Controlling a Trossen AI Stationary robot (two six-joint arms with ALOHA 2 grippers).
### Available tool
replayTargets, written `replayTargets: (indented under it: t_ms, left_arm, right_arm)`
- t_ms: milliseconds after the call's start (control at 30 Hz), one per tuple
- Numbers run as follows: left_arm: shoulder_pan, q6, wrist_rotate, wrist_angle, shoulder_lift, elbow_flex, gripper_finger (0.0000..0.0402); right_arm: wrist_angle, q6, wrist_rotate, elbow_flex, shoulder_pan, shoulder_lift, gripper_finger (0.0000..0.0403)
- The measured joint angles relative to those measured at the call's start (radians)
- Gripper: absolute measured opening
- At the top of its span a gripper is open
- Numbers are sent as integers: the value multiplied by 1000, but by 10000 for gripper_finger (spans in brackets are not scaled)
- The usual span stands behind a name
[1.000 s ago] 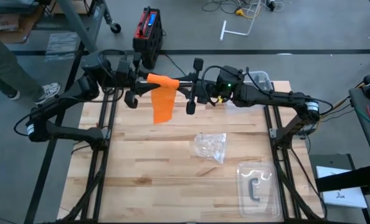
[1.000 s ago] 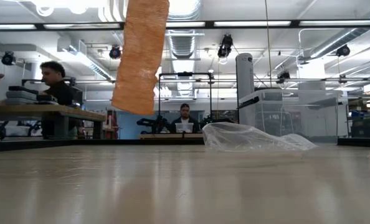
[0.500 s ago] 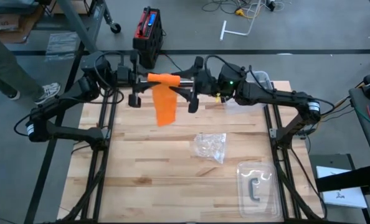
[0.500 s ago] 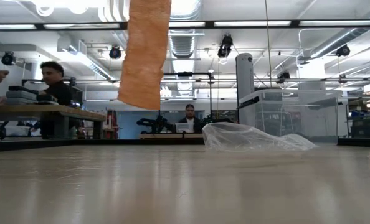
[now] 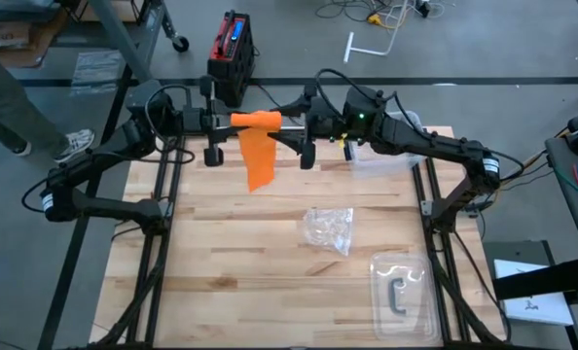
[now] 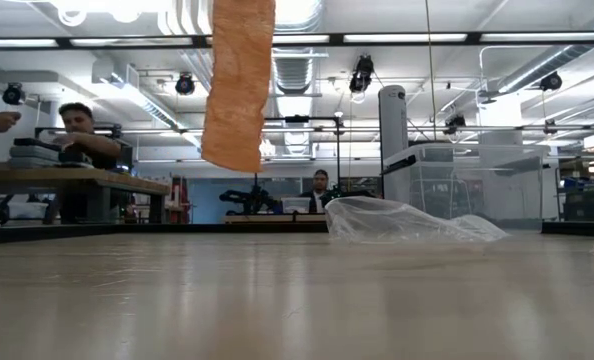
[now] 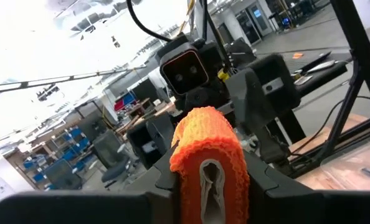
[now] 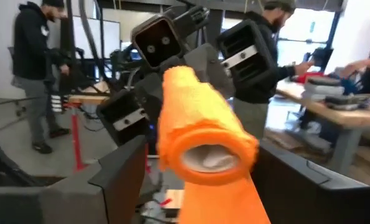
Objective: Roll bandage
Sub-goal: Roll the orange bandage
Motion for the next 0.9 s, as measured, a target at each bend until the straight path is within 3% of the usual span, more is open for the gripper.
replayTargets:
  t_ms: [200,467,700,900]
  left_arm:
    - [-2,-4,2,-24,-8,0,79]
    - [-2,-15,11,-30,-17,0,83]
    - [-2,45,12,-18,-2,0,83]
    - [-2,64,23,16,9,0,84]
  right_arm:
    - [-17,-233,-4,0,2,-11,252]
    - [-59,-379,-4,0,3,-37,287]
    - [41,-280,-55,1,2,-12,308]
    - [49,-120,-61,1,-7,24,289]
